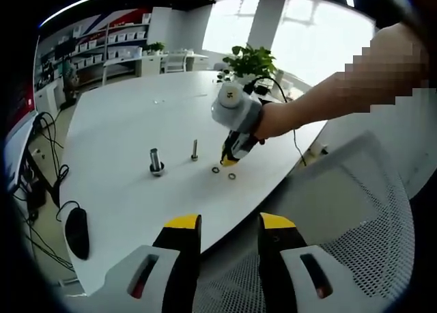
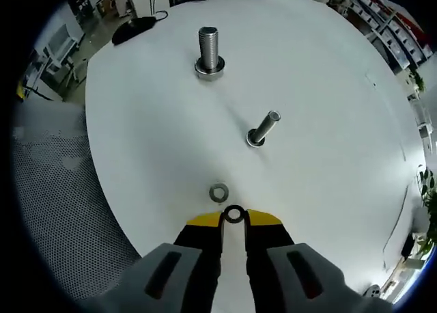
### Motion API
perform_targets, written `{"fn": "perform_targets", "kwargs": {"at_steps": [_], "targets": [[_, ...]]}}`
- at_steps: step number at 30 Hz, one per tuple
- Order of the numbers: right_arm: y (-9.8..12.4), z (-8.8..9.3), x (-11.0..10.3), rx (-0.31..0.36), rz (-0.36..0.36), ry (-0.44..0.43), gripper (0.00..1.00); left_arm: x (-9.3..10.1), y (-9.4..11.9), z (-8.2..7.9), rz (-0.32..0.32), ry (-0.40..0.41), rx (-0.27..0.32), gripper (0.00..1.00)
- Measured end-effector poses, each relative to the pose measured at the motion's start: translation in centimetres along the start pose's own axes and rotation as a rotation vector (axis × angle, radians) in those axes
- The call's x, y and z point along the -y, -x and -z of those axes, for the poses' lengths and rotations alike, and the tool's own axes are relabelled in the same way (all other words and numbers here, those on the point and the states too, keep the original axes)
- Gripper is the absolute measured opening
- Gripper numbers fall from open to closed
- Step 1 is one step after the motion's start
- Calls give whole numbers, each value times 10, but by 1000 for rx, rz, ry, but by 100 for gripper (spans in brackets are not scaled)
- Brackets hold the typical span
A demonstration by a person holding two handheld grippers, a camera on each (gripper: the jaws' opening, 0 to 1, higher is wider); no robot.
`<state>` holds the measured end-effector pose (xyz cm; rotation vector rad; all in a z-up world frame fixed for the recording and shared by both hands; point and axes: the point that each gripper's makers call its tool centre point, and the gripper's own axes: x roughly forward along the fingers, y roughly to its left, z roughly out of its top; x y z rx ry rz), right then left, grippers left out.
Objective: Place the washer onto the threaded stud by aligning its center hole with the stud, sliding it down to the base, and recovering from edge contact or off-axis alignment until the washer reaches the visible bottom stop.
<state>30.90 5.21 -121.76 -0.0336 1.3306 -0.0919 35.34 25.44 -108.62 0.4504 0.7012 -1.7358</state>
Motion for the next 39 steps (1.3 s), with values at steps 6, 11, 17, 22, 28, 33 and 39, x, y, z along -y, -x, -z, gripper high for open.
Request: {"fn": "perform_targets", "kwargs": {"at_steps": [6, 11, 17, 22, 28, 33, 39], "targets": [[18, -24, 4, 64, 7, 1, 14, -1, 0, 0, 1, 0, 6, 31], [31, -50, 9, 112, 28, 41, 14, -1, 1, -1, -1, -1, 12, 31], [35, -73, 16, 179, 48, 71, 14, -2, 0, -2, -3, 0, 18, 31], [34, -84, 19, 175, 50, 99, 14, -3, 0, -3, -3, 0, 21, 31], [31, -79, 19, 135, 46, 118, 14, -2, 0, -2, -1, 0, 23, 31], [23, -78, 25, 117, 40, 115, 14, -1, 0, -3, 0, -1, 24, 31], [23, -79, 21, 107, 37, 122, 14, 1, 1, -4, 3, 0, 25, 31]]}}
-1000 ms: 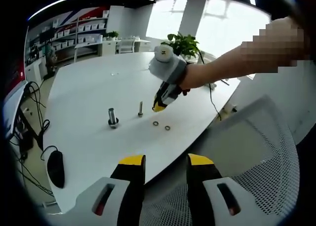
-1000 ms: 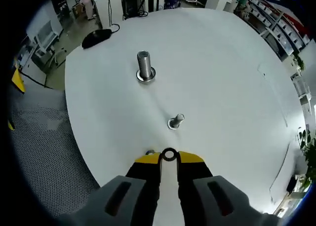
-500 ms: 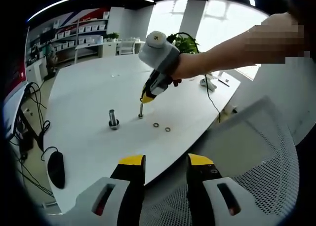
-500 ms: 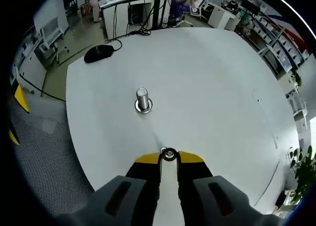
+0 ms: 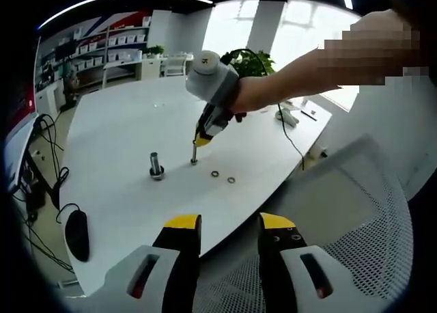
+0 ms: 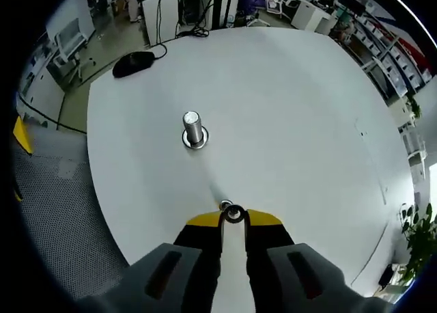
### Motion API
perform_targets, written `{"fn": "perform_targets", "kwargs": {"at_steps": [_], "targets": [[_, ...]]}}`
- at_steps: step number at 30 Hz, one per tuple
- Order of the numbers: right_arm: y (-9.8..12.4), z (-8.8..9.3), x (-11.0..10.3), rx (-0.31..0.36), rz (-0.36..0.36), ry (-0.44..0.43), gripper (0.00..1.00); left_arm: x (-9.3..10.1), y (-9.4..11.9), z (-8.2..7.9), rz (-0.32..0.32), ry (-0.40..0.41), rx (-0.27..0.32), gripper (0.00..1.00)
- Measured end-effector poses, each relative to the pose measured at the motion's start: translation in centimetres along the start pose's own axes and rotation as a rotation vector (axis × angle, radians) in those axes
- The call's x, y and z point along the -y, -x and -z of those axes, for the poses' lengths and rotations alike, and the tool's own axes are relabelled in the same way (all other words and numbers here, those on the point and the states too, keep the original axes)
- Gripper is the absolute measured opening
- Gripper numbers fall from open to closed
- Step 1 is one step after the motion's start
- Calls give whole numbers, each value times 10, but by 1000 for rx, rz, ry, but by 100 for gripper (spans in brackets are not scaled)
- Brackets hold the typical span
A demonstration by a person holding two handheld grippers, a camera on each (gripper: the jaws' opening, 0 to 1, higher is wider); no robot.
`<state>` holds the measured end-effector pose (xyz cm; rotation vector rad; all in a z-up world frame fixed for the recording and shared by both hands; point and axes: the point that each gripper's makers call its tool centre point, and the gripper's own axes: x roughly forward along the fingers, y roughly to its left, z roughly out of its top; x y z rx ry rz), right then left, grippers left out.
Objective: Place the washer onto the threaded stud by aligning its center hole with the stud, sliding it down to the base, and recovering from edge contact or off-axis alignment until the washer reaches the visible bottom stop.
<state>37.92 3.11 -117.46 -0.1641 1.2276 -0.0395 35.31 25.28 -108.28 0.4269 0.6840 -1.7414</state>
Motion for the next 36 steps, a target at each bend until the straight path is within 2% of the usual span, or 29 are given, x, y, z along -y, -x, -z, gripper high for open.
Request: {"fn": "perform_targets", "kwargs": {"at_steps": [6, 19, 24, 30, 36], "targets": [[-12, 3, -1, -24, -6, 14, 14, -1, 0, 0, -2, 0, -2, 31], [-20, 7, -5, -71, -34, 46, 14, -1, 0, 1, 1, 4, -5, 30], [-22, 10, -10, -87, -47, 38, 14, -1, 0, 2, -1, 6, -7, 30], [-38, 14, -14, -114, -74, 37, 14, -2, -1, 2, -1, 8, -11, 30], [-44, 17, -17, -133, -93, 19, 15, -3, -1, 2, -4, 12, -11, 30]]}}
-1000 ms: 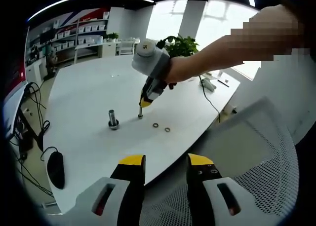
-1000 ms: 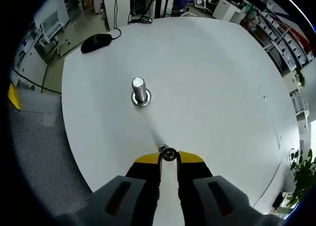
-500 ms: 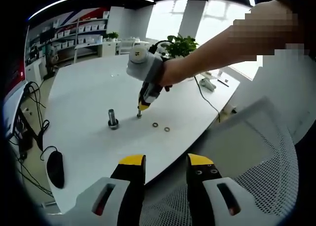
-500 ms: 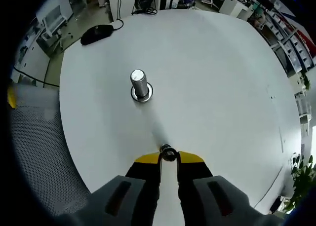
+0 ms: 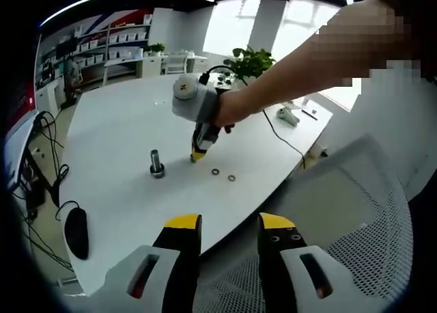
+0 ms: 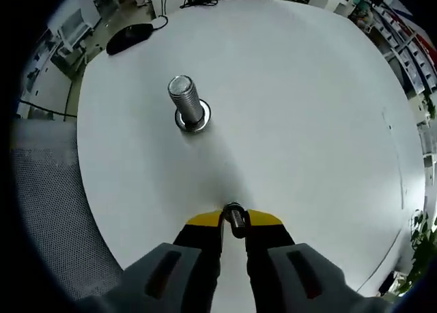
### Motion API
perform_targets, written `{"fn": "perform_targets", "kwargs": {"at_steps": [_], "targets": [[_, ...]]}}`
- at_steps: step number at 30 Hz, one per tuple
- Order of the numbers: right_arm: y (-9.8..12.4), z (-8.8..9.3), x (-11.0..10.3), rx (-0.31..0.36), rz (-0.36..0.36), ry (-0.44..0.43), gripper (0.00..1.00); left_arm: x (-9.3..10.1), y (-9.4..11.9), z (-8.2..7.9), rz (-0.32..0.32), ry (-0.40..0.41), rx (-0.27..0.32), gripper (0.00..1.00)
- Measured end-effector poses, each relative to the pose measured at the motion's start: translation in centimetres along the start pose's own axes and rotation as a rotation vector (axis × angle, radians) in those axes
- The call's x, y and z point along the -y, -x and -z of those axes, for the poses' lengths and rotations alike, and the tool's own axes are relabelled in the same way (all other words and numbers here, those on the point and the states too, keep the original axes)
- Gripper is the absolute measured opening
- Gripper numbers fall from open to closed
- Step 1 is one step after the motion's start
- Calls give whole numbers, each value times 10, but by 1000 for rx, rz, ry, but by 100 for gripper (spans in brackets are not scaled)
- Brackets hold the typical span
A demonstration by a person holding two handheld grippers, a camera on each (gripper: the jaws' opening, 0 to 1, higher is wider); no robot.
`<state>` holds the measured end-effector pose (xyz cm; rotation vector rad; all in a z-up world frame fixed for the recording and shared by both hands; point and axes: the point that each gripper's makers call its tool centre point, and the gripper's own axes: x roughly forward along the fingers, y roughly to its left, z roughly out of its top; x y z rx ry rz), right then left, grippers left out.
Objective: Place the washer onto the threaded stud by aligning its center hole with the stud, sliding it down to the base, and recovering from edge contact or off-axis alignment until the washer reaches the visible bottom stop.
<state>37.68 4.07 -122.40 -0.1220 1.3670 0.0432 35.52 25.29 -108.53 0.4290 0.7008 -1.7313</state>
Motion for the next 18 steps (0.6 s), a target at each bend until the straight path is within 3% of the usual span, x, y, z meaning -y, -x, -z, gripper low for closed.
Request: {"fn": "perform_targets", "kwargs": {"at_steps": [11, 18], "targets": [[0, 3, 3, 3, -9, -35, 18, -2, 1, -1, -15, 4, 6, 30], [7, 15, 6, -3, 7, -48, 22, -5, 2, -1, -29, 1, 8, 30]]}}
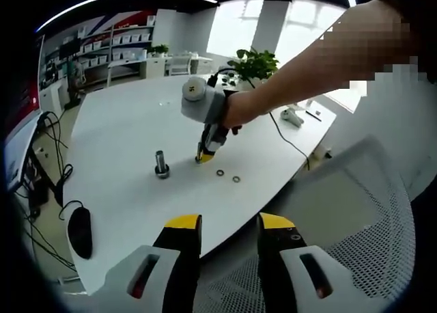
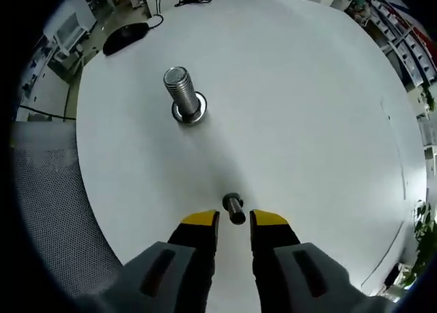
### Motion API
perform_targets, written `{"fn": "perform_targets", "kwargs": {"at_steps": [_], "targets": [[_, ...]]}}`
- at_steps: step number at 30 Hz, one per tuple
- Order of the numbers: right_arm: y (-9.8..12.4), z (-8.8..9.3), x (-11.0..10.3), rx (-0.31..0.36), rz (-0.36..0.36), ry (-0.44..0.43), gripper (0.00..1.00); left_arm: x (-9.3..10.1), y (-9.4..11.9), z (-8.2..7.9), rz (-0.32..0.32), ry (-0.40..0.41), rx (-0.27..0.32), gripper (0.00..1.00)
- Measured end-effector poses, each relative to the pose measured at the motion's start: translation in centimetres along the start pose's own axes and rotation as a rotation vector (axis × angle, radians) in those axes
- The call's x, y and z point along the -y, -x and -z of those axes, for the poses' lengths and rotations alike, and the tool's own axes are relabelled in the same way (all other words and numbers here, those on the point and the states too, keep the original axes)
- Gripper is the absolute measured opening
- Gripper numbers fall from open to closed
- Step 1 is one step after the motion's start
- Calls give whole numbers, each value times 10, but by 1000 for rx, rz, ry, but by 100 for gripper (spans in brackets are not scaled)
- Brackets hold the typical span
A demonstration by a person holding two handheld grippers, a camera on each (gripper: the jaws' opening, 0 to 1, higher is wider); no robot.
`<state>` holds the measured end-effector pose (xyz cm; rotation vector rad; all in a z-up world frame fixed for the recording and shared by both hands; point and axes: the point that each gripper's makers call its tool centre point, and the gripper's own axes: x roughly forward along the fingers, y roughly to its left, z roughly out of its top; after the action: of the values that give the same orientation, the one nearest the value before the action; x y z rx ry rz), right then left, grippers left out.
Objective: Place the washer onto the threaded stud by aligning its center hole with the stud, sliding it down to the base, and recovering from edge contact or off-axis alignment until the washer reaches the visible bottom stop.
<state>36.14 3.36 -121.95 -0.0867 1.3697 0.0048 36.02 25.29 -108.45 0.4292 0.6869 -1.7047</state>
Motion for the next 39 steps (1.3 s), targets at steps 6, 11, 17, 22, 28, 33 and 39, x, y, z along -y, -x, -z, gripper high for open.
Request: {"fn": "perform_targets", "kwargs": {"at_steps": [6, 11, 17, 22, 28, 33, 39], "targets": [[5, 21, -10, -25, 3, -4, 23, -1, 0, 1, -2, -5, -3, 30], [9, 36, -19, -28, -5, -12, 24, -1, 0, 1, -1, -5, -5, 30], [7, 58, -24, -73, -38, 21, 27, 0, -3, 4, 5, -6, -15, 30], [10, 67, -42, -47, -101, -4, 29, 1, -1, 3, 4, -6, -18, 30], [7, 71, -59, -23, -140, 54, 30, -1, -3, 6, 2, -5, -22, 30], [1, 69, -57, -19, -138, 60, 29, -2, -3, 7, -2, -2, -22, 30], [-1, 72, -63, -43, -111, 153, 26, -3, -4, 7, -4, -3, -20, 30]]}}
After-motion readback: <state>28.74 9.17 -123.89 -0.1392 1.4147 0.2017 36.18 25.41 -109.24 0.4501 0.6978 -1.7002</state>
